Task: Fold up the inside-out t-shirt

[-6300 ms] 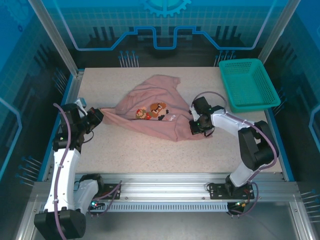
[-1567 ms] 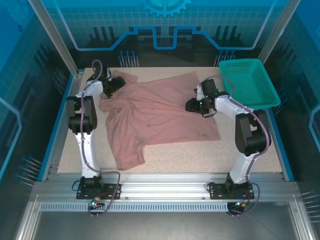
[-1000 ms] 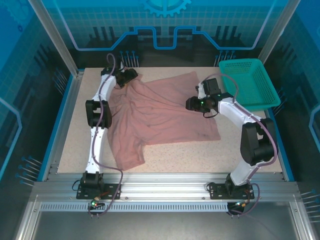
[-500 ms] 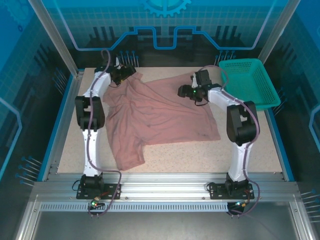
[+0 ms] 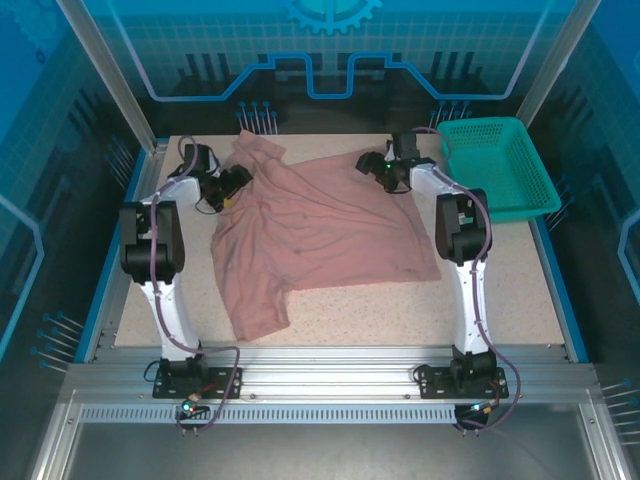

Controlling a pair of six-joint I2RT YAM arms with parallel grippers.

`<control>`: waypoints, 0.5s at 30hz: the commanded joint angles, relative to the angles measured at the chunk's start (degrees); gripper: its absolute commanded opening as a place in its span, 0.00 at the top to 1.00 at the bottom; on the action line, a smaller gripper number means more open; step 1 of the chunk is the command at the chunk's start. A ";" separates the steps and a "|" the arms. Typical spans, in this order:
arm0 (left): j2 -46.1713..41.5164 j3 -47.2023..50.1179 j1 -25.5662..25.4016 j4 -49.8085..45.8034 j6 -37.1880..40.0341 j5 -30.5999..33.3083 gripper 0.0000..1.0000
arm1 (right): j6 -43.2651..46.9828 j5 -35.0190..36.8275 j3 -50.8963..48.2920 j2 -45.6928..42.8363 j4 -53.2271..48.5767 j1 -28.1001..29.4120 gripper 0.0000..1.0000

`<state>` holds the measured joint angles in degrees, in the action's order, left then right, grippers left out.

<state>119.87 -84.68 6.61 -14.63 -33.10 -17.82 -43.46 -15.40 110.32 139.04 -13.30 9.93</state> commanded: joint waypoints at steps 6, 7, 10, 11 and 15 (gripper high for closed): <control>4.15 0.23 1.39 -1.20 2.32 -1.56 0.11 | -7.54 3.93 -6.18 -1.34 -1.55 -3.57 0.28; 4.45 -0.03 1.55 -1.65 2.66 -1.38 0.11 | -7.75 3.87 -6.98 -1.64 -0.97 -3.97 0.28; 5.32 -1.15 1.83 -2.90 3.34 -1.53 0.11 | -7.14 4.34 -7.05 -1.86 -1.91 -5.24 0.31; 5.26 -1.48 1.83 -3.17 3.39 -1.25 0.11 | -7.01 4.87 -7.11 -2.09 -2.31 -5.59 0.31; 6.60 -4.22 1.81 -4.45 3.76 -2.33 0.11 | -5.81 5.64 -6.99 -2.45 -2.60 -6.85 0.32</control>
<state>123.15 -86.96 7.75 -15.49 -31.14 -19.20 -49.56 -13.13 104.81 136.44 -11.53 4.75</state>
